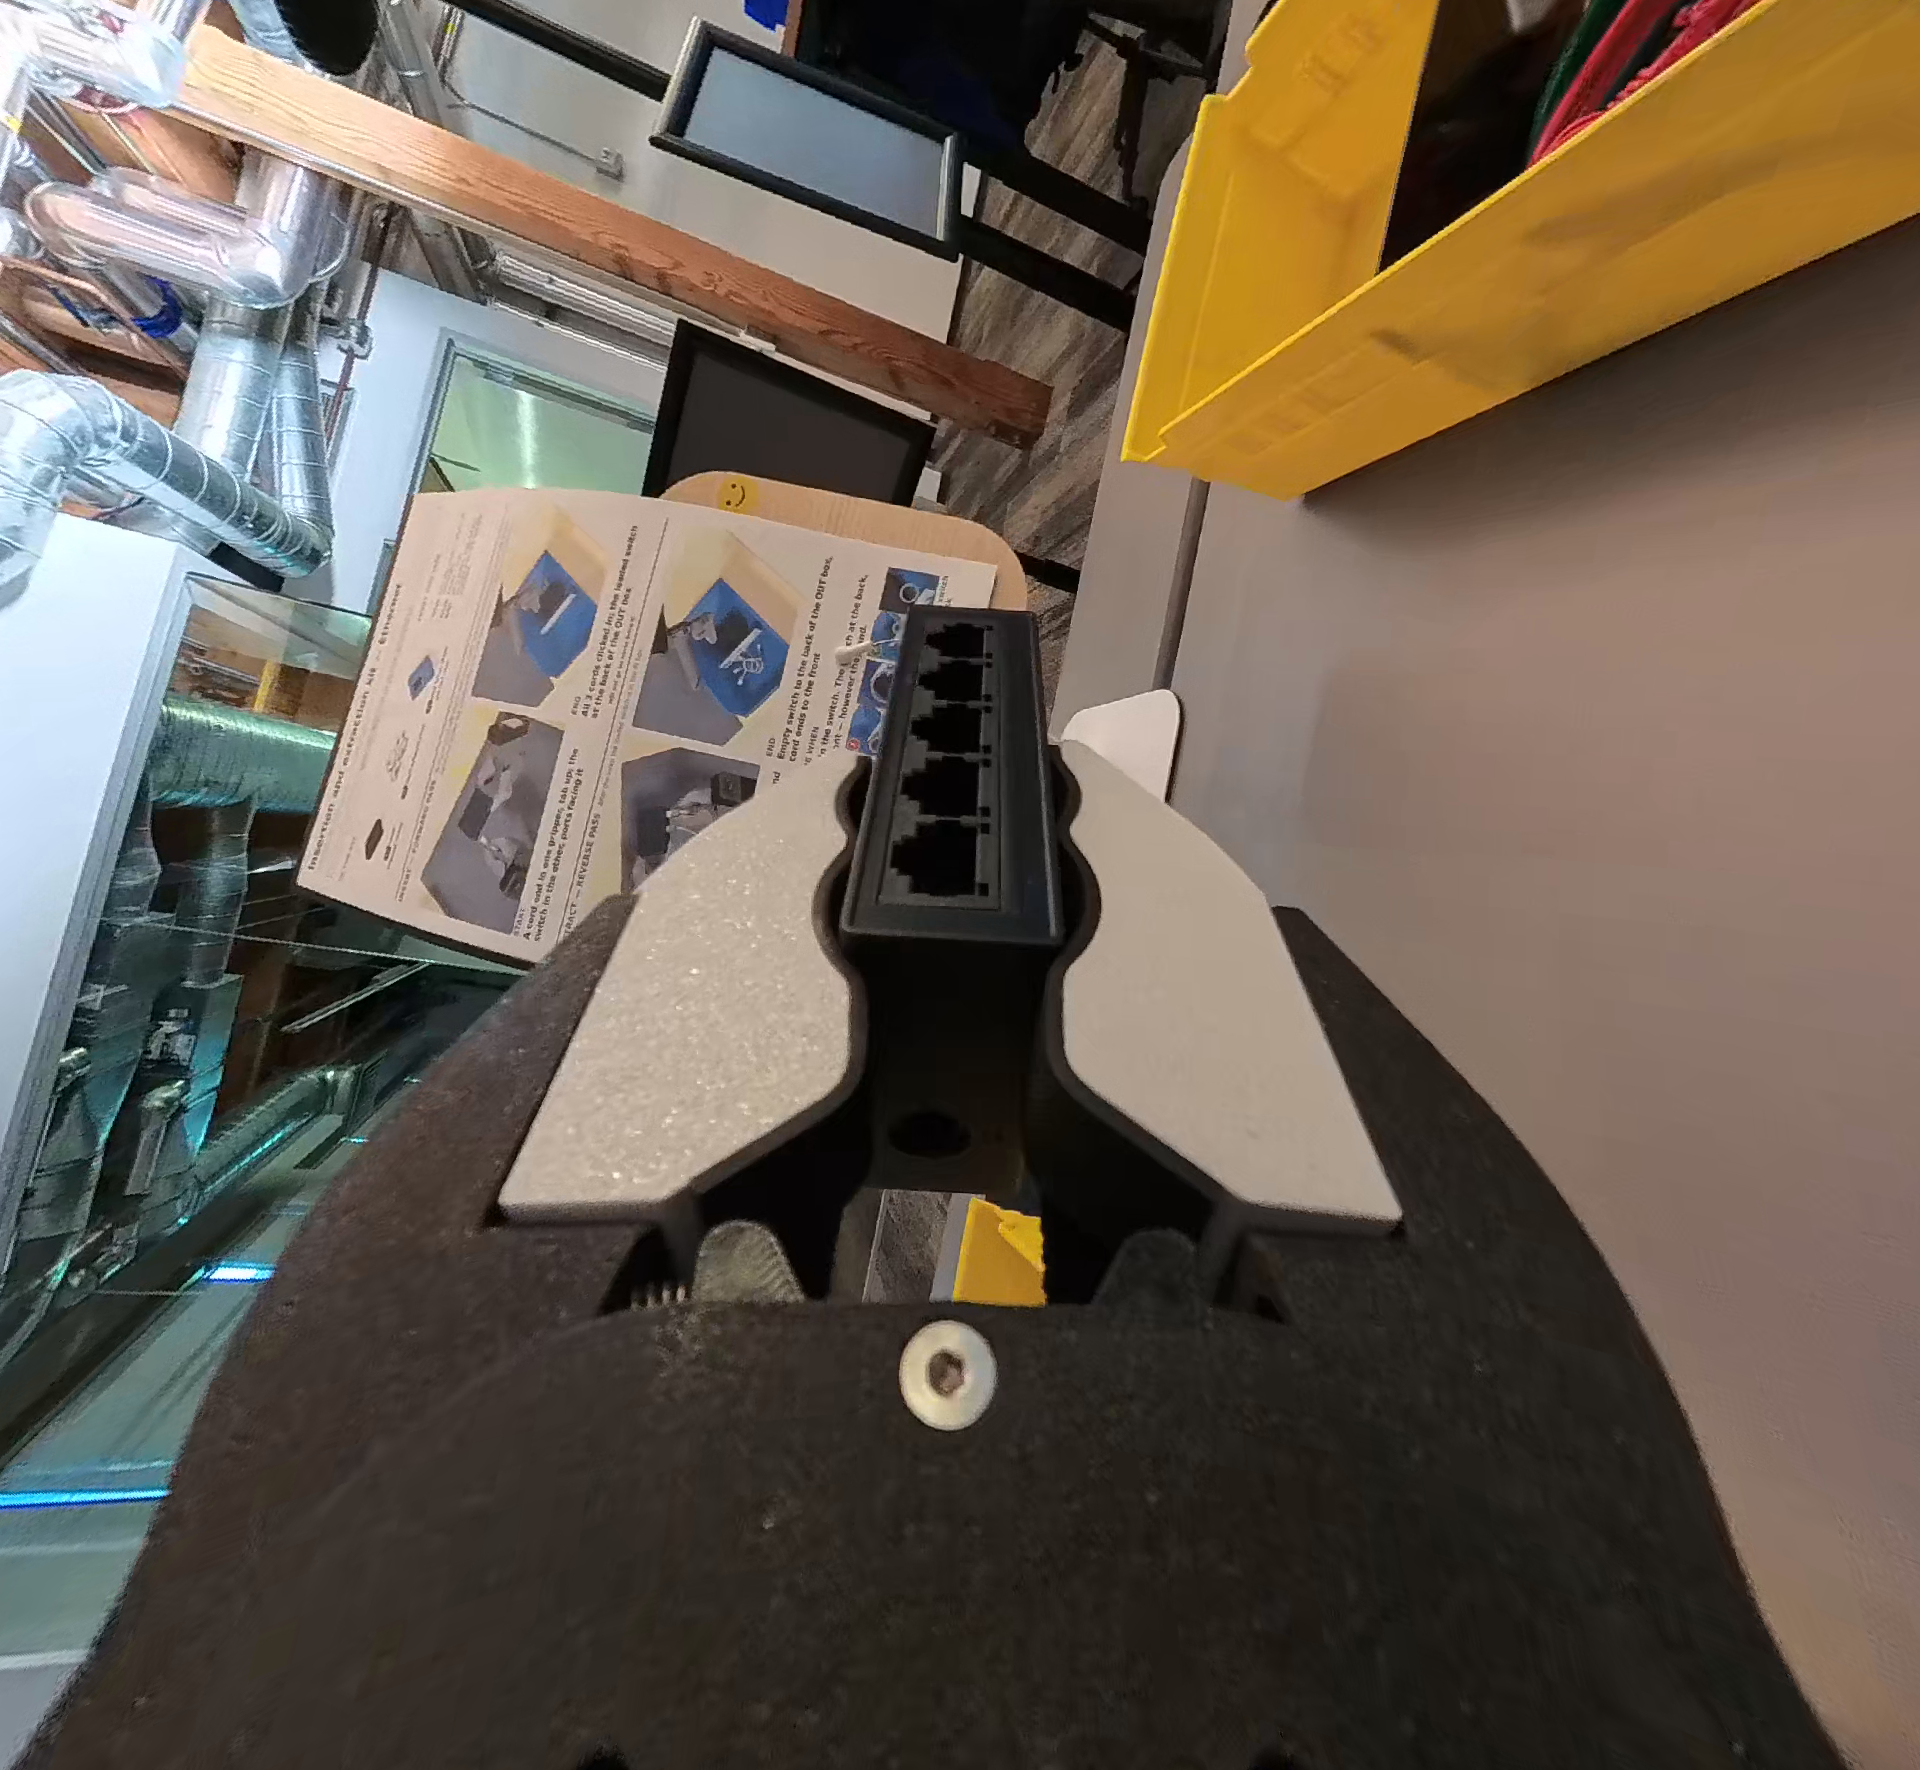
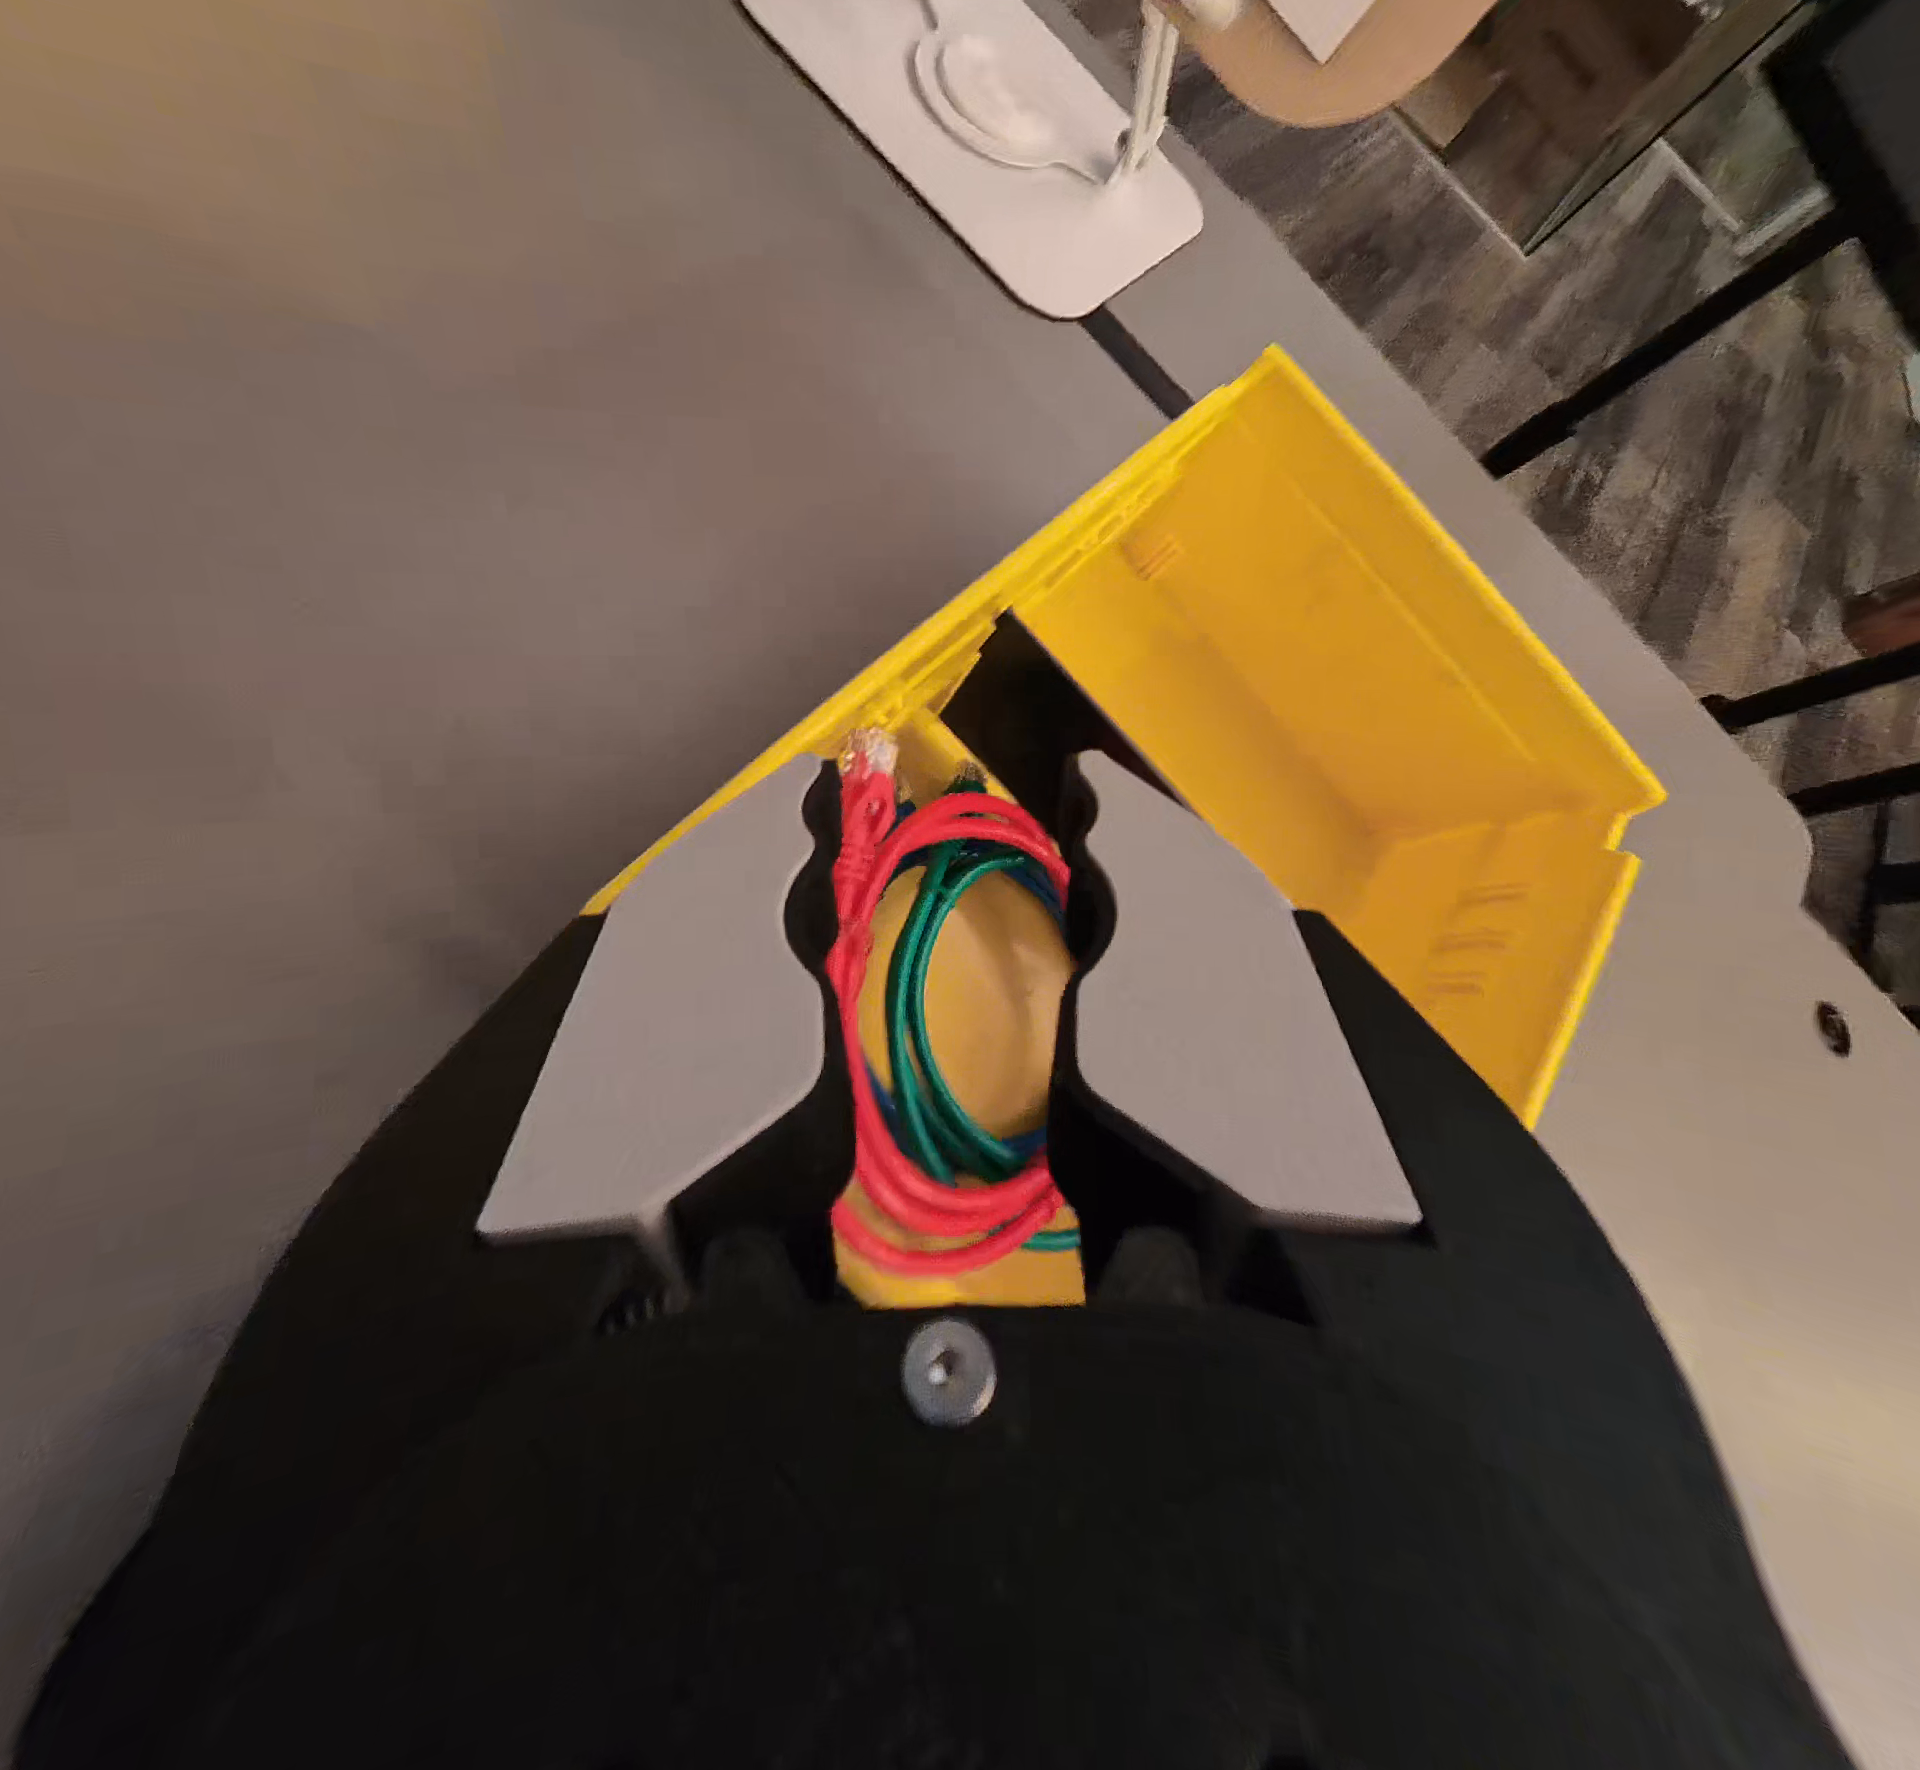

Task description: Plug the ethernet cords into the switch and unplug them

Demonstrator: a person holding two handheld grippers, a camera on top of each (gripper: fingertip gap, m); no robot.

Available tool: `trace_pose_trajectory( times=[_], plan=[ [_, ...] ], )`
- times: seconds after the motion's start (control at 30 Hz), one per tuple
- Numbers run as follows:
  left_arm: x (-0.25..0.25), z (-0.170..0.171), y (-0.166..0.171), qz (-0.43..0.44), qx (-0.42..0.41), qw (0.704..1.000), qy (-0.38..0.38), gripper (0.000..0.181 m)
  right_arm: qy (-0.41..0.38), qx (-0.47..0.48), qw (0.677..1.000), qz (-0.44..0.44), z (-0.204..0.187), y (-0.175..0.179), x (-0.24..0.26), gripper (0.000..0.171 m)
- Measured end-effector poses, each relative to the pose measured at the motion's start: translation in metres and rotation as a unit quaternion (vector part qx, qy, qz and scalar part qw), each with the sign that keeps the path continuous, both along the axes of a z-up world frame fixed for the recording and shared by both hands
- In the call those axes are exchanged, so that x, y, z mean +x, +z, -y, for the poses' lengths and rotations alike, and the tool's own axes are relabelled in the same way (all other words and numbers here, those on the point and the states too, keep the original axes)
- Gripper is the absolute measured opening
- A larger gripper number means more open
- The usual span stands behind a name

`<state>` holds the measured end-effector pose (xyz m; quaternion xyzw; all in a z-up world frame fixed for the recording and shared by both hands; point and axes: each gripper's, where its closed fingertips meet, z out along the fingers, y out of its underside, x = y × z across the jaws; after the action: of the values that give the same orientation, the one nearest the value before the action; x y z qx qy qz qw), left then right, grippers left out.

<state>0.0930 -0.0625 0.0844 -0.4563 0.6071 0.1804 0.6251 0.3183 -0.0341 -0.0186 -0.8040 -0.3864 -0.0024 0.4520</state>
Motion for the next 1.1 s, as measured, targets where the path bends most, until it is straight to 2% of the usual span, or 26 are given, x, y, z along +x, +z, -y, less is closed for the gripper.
trace_pose_trajectory(
  times=[0.07,0.13,0.27,0.4,0.5,0.67,0.77,0.9,1.0,1.1],
  plan=[
    [0.001,0.001,-0.001,-0.001,-0.002,1.000,-0.002,0.031,0.013,-0.031,0.999,-0.006,0.017,0.005,0.003,0.039],
    [0.001,0.002,-0.001,0.000,-0.006,1.000,-0.003,0.031,0.016,-0.037,0.999,0.034,0.032,-0.001,0.015,0.035],
    [0.002,0.004,-0.002,-0.003,-0.010,1.000,-0.005,0.031,0.023,-0.081,0.994,0.066,0.053,-0.038,0.027,0.033],
    [0.005,0.005,-0.007,-0.012,-0.012,1.000,-0.007,0.031,-0.001,-0.106,0.991,0.086,0.043,-0.071,0.035,0.033],
    [0.008,0.004,-0.012,-0.021,-0.014,1.000,-0.007,0.031,0.002,-0.137,0.987,0.079,0.038,-0.084,0.033,0.015],
    [0.014,0.003,-0.021,-0.034,-0.021,0.999,-0.009,0.031,-0.008,-0.089,0.990,0.111,0.023,-0.065,0.037,0.012],
    [0.019,0.006,-0.027,-0.044,-0.021,0.999,-0.013,0.031,-0.023,-0.133,0.986,0.095,0.021,-0.078,0.031,0.015],
    [0.025,0.009,-0.036,-0.057,-0.027,0.998,-0.020,0.031,-0.051,-0.212,0.974,0.061,0.030,-0.093,0.023,0.028],
    [0.030,0.012,-0.039,-0.046,-0.047,0.997,-0.037,0.031,-0.065,-0.187,0.980,0.022,0.040,-0.077,0.020,0.031],
    [0.033,0.018,-0.038,-0.036,-0.064,0.996,-0.053,0.031,-0.069,-0.103,0.992,-0.005,0.052,-0.042,0.015,0.032]
  ],
)
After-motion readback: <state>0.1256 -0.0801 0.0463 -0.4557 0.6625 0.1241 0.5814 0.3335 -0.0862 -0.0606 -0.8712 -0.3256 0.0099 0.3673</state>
